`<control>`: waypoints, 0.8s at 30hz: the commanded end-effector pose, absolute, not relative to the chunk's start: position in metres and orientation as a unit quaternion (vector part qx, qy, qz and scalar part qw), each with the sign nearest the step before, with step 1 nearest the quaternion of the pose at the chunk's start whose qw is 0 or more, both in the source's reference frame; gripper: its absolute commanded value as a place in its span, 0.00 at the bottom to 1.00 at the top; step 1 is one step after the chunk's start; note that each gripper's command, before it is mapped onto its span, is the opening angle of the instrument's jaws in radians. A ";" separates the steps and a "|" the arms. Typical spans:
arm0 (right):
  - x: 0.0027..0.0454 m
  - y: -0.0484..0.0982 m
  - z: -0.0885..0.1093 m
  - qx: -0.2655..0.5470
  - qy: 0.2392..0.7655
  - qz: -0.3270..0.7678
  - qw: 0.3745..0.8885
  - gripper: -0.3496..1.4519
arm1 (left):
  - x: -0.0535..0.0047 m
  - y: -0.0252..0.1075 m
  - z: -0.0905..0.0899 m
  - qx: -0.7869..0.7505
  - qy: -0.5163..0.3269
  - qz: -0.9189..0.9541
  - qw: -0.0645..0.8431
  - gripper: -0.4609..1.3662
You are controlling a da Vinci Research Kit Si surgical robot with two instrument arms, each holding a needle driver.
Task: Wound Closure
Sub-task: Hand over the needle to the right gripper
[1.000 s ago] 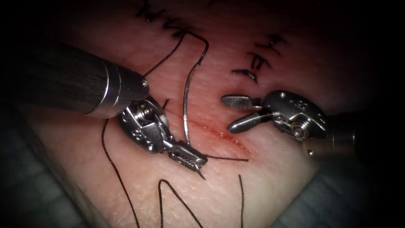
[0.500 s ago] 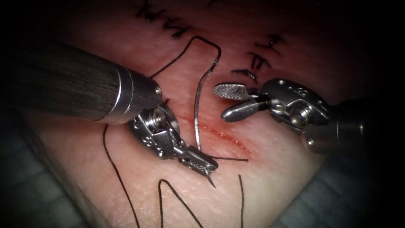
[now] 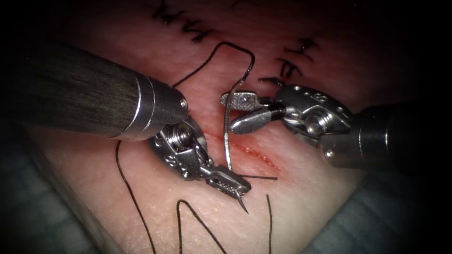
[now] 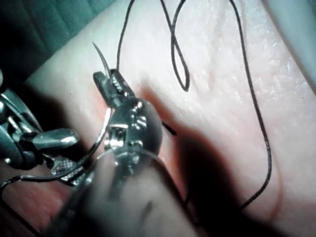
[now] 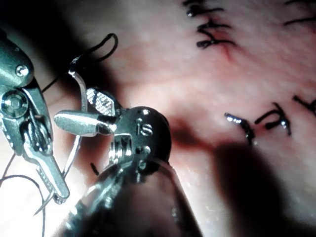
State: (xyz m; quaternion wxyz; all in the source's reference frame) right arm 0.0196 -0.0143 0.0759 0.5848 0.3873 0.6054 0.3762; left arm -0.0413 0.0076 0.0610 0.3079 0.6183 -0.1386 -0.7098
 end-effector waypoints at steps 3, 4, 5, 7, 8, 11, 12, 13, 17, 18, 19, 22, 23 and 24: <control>0.0198 -0.015 0.076 0.396 0.606 0.372 0.581 0.61 | -0.0414 0.008 0.061 0.618 -0.135 -0.710 0.310 0.06; 0.0199 -0.015 0.075 0.398 0.606 0.370 0.581 0.60 | -0.0414 0.008 0.061 0.618 -0.135 -0.710 0.309 0.06; 0.0199 -0.015 0.075 0.398 0.607 0.369 0.580 0.60 | -0.0414 0.008 0.061 0.618 -0.135 -0.710 0.309 0.06; 0.0201 -0.015 0.075 0.399 0.607 0.369 0.580 0.60 | -0.0416 0.008 0.061 0.618 -0.135 -0.710 0.309 0.06; 0.0203 -0.015 0.075 0.398 0.607 0.369 0.580 0.60 | -0.0417 0.008 0.060 0.618 -0.135 -0.710 0.308 0.06; 0.0204 -0.015 0.075 0.398 0.607 0.370 0.580 0.60 | -0.0419 0.008 0.060 0.619 -0.135 -0.710 0.308 0.06; 0.0205 -0.015 0.075 0.398 0.607 0.370 0.580 0.59 | -0.0420 0.008 0.060 0.618 -0.135 -0.710 0.308 0.06; 0.0205 -0.015 0.075 0.397 0.607 0.371 0.580 0.59 | -0.0420 0.008 0.060 0.618 -0.135 -0.710 0.308 0.06; 0.0207 -0.015 0.075 0.397 0.607 0.371 0.580 0.55 | -0.0420 0.008 0.060 0.619 -0.135 -0.710 0.309 0.06; 0.0207 -0.015 0.075 0.397 0.607 0.371 0.580 0.51 | -0.0420 0.008 0.060 0.619 -0.135 -0.710 0.309 0.06; 0.0207 -0.015 0.075 0.397 0.607 0.371 0.580 0.49 | -0.0420 0.008 0.060 0.619 -0.135 -0.710 0.309 0.06; 0.0206 -0.014 0.075 0.397 0.607 0.372 0.580 0.35 | -0.0421 0.008 0.060 0.619 -0.135 -0.709 0.309 0.06; 0.0206 -0.014 0.075 0.397 0.607 0.372 0.580 0.30 | -0.0421 0.008 0.060 0.619 -0.135 -0.709 0.309 0.06; 0.0206 -0.014 0.075 0.397 0.607 0.372 0.580 0.24 | -0.0421 0.008 0.060 0.619 -0.135 -0.709 0.309 0.06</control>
